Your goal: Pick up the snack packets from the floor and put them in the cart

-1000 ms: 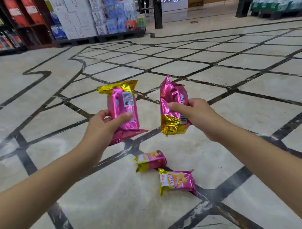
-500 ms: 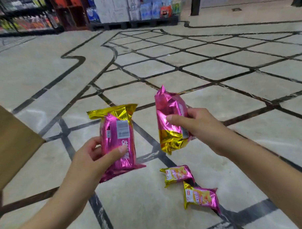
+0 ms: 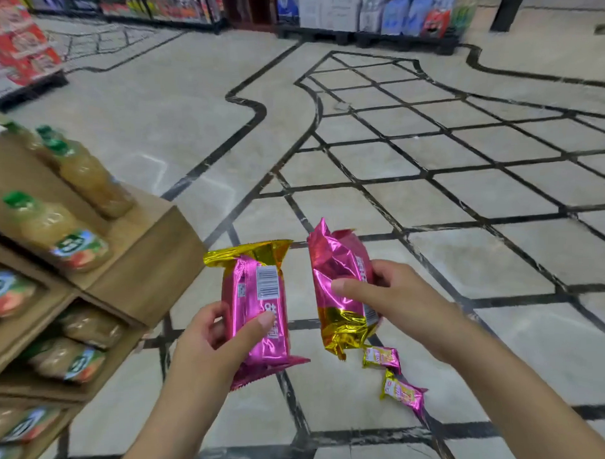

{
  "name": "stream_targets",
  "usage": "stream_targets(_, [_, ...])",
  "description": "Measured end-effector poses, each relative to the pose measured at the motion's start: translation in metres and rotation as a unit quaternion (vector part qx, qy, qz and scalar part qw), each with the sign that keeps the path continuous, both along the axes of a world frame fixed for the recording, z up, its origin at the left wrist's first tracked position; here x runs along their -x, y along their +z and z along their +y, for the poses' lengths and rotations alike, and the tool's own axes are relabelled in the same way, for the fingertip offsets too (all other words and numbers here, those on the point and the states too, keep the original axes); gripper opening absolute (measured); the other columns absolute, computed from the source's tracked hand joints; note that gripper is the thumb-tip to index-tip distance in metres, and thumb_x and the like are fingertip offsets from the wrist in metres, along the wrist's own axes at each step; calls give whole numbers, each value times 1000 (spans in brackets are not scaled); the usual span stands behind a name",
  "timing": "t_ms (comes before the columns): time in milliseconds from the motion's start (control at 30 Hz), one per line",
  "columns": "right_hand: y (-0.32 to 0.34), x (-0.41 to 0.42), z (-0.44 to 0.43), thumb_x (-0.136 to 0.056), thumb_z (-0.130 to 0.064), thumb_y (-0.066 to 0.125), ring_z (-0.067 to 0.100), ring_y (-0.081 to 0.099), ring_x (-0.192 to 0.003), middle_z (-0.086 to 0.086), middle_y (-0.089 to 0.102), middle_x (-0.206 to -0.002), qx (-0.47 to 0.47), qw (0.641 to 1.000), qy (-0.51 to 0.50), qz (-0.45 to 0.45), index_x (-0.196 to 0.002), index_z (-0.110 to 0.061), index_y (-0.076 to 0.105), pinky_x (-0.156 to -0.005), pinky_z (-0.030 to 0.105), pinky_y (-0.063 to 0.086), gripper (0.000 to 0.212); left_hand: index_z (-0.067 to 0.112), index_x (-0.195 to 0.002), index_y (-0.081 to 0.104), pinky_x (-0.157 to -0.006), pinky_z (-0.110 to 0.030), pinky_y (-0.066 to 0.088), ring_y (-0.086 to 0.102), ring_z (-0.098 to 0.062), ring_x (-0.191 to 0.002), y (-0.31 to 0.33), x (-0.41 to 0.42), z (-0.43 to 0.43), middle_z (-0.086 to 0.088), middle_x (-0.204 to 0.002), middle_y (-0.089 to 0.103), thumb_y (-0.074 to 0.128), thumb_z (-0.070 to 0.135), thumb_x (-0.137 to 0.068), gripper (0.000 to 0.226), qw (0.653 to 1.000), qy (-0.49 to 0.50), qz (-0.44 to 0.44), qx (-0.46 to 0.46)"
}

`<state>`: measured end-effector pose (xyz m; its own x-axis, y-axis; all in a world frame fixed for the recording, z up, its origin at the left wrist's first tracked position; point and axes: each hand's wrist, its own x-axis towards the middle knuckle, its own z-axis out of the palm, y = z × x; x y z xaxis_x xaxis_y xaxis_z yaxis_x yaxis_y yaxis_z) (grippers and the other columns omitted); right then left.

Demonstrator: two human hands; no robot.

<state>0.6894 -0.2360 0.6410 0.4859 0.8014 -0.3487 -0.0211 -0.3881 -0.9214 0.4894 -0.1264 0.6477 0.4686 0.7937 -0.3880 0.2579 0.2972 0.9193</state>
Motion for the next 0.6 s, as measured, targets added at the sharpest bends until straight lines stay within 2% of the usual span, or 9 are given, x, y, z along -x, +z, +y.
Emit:
stream_targets(67, [50,21,-1,-81,-40,72,9,67,-71,-6,72,-77,-9,1000,2,19,-90,-24,71,-67,24,51,18,14,-106,63,-53,-28,56,74,-22,-66,55,20,-5,-5,-82,76,74,30,-59,51,1000,14,-6,4])
stream_targets(133, [95,42,-5,-81,-40,72,14,70,-78,-2,75,-84,-14,999,-7,42,-94,-26,71,-75,32,55,19,13,-105,64,-50,-25,56,73,-22,-65,104,40,-12,-6,-81,76,74,29,-61,47,999,33,-7,6])
stream_targets(200, [130,63,-14,-76,-45,73,20,72,-85,2,75,-91,-14,998,-13,64,-101,-23,70,-85,40,57,34,13,-104,65,-51,-25,55,73,-22,-66,144,61,-25,-5,-81,76,74,34,-61,48,998,57,0,5])
stream_targets(300, [166,90,-33,-62,-55,72,25,72,-88,7,75,-94,-4,996,-11,94,-107,-16,68,-89,47,56,59,14,-100,65,-48,-22,52,71,-16,-58,189,88,-47,-4,-76,76,75,31,-70,36,994,108,5,-4])
stream_targets(400, [189,112,-56,-62,-53,72,24,72,-87,6,76,-92,0,994,10,105,-108,-14,68,-85,41,56,61,16,-100,66,-50,-24,52,70,-15,-57,221,112,-78,-5,-79,76,75,34,-66,39,989,144,4,-21])
stream_targets(500, [207,129,-82,-75,-43,70,21,72,-79,6,76,-87,-3,993,48,105,-105,-13,69,-71,32,54,42,19,-98,65,-44,-19,49,69,-13,-53,240,134,-120,-2,-74,75,75,32,-68,34,981,192,-3,-25])
stream_targets(600, [222,144,-107,-73,-45,69,21,71,-78,6,76,-85,-4,992,100,82,-102,-14,70,-73,35,56,42,20,-98,65,-53,-26,51,71,-17,-59,244,154,-171,-2,-77,76,75,35,-66,37,971,237,-11,-10])
